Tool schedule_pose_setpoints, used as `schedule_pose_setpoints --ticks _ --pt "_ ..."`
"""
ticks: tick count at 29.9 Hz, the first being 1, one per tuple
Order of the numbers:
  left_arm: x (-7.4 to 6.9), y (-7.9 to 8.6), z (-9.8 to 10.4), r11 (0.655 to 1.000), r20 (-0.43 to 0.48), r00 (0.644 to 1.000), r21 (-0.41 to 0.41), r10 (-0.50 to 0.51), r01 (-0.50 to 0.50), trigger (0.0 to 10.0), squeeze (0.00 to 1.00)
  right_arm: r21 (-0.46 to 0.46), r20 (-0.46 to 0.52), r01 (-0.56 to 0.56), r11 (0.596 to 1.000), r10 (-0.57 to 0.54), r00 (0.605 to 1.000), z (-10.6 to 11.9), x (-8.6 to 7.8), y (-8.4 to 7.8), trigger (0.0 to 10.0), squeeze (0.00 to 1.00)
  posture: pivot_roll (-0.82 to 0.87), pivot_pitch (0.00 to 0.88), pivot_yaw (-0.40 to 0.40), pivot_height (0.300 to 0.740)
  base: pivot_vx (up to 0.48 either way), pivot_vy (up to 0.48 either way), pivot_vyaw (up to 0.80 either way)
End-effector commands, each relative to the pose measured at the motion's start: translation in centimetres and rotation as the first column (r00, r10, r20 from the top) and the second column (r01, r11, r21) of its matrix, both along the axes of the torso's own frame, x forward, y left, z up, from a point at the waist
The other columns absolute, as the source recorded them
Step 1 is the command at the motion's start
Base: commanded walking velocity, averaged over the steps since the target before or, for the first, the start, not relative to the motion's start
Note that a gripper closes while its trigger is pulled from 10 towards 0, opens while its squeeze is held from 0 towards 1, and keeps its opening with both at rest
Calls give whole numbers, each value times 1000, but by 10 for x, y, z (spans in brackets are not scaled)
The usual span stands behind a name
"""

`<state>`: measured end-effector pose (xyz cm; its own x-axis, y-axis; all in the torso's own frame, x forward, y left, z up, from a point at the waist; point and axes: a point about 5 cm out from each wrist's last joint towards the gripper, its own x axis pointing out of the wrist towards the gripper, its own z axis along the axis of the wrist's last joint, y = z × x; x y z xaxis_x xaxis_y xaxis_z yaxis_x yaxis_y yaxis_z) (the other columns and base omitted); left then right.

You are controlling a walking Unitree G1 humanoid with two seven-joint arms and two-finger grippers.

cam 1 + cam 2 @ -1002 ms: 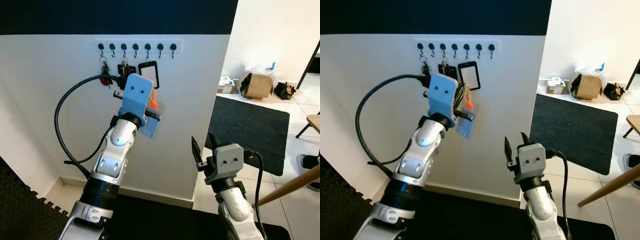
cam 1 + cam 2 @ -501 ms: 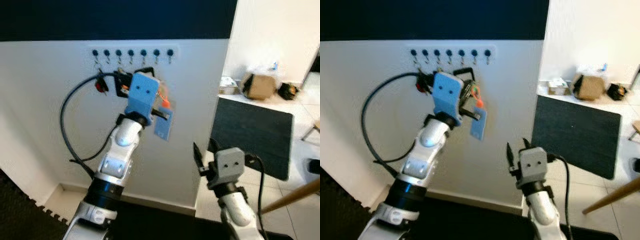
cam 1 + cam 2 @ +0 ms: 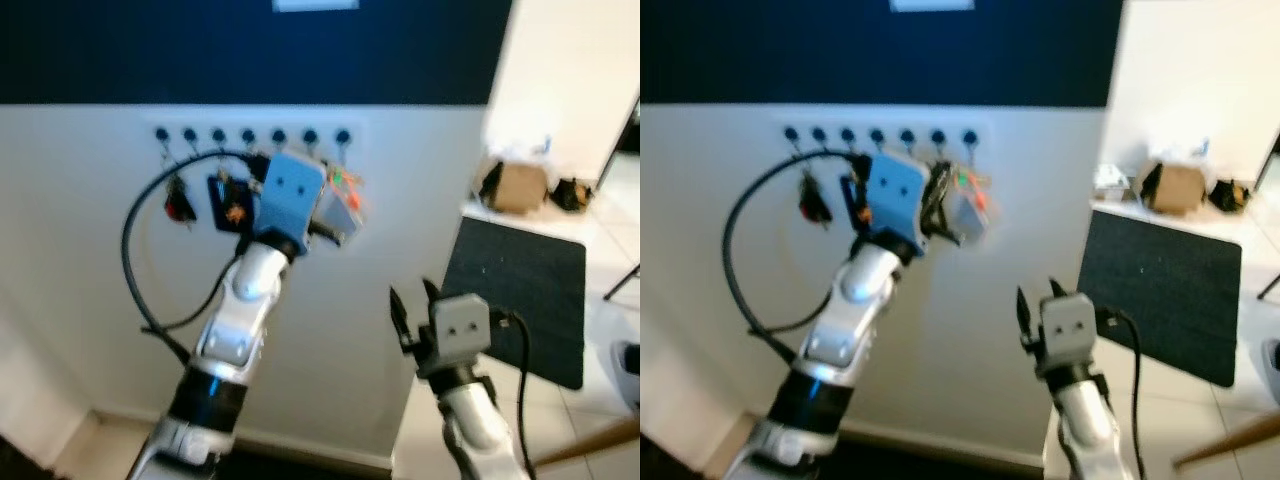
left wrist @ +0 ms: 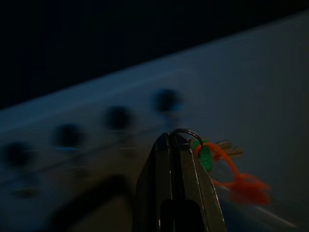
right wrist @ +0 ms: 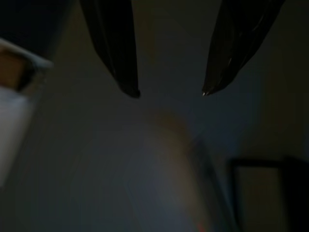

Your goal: Hang keys on a hook

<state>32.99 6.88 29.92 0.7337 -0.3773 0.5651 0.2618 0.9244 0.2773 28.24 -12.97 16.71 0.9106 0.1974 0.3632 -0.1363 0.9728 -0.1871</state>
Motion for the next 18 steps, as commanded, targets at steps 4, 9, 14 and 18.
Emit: schedule_pose_setpoints --ticks 4,9,14,18 --pt "-7 4 -2 1000 3 1000 4 -10 10 10000 0 -15 -15 -6 1000 6 1000 -3 -2 1 10000 0 6 105 66 740 0 0 0" --pt "-13 0 -4 999 1 1000 51 -14 14 10000 0 -15 -17 -5 1000 5 1000 -4 -2 1 10000 0 8 106 66 740 0 0 0" --pt "-16 -4 2 993 10 998 103 -66 65 10000 0 -13 -17 -8 1000 8 1000 -4 -2 3 10000 0 10 109 69 740 0 0 0" --pt "-16 -3 6 989 12 997 126 -80 77 10000 0 -12 -16 -8 1000 8 1000 -3 -2 3 10000 0 10 110 70 740 0 0 0"
